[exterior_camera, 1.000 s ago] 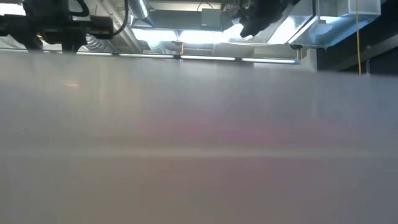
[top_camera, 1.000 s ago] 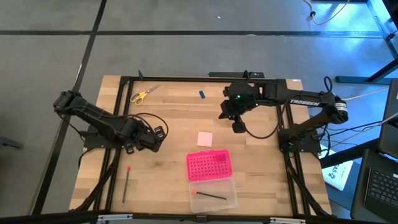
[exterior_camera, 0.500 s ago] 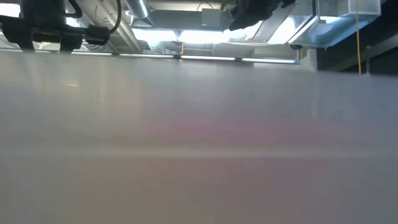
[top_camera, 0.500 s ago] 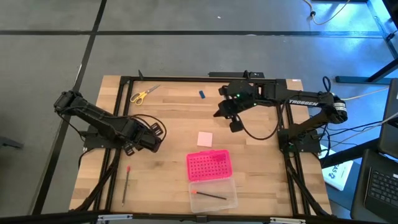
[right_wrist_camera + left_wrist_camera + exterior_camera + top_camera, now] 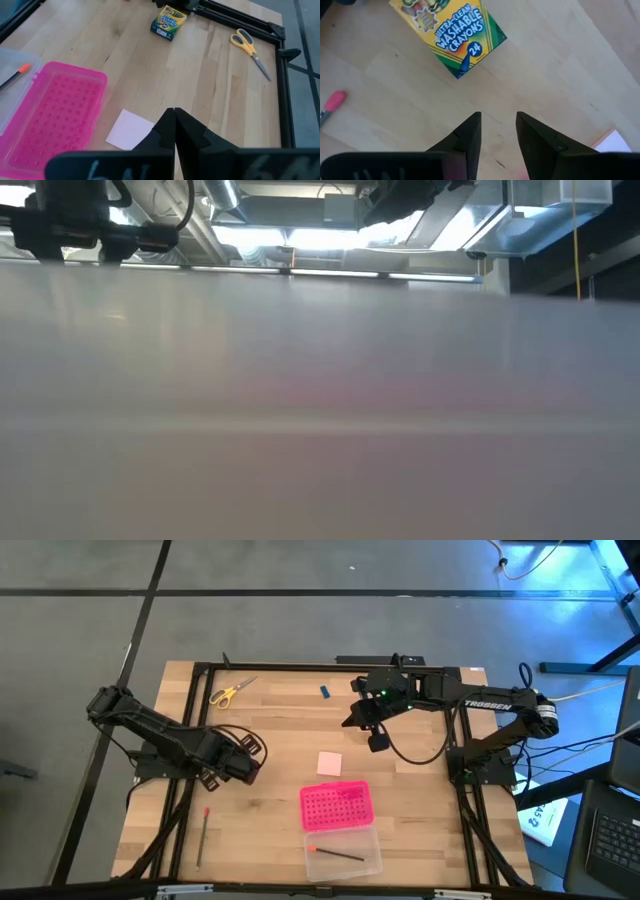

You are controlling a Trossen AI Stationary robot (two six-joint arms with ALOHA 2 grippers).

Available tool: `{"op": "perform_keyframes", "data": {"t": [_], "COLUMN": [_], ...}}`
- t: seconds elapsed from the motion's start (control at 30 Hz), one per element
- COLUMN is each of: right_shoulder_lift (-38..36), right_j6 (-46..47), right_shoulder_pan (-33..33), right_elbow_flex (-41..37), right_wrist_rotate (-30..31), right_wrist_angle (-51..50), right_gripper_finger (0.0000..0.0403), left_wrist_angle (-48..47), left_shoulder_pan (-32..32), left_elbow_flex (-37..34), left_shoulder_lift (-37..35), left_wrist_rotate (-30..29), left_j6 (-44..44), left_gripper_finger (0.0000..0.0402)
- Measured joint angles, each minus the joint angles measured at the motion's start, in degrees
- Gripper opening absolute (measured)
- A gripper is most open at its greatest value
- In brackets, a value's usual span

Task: Pack school essentials
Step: Put the yellow crayon box into the pink supply box

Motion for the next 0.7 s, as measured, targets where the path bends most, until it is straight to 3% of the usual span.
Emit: {"op": "perform_keyframes", "data": {"t": [0.23,0.7], "right_shoulder_lift": [0.0,0.0], "right_j6": [0.0,0.1], "right_shoulder_pan": [0.0,0.0], "right_elbow_flex": [0.0,0.0], "right_wrist_rotate": [0.0,0.0], "right_wrist_angle": [-0.1,-0.1], "right_gripper_finger": [0.0006,0.0006], "left_wrist_angle": [0.2,0.9], "left_shoulder_pan": [0.0,0.0], "left_elbow_flex": [0.0,0.0], "left_shoulder_lift": [0.0,0.0], "left_wrist_rotate": [-0.3,-0.3], "left_j6": [9.4,9.8], "left_gripper_finger": [0.0115,0.0115]}}
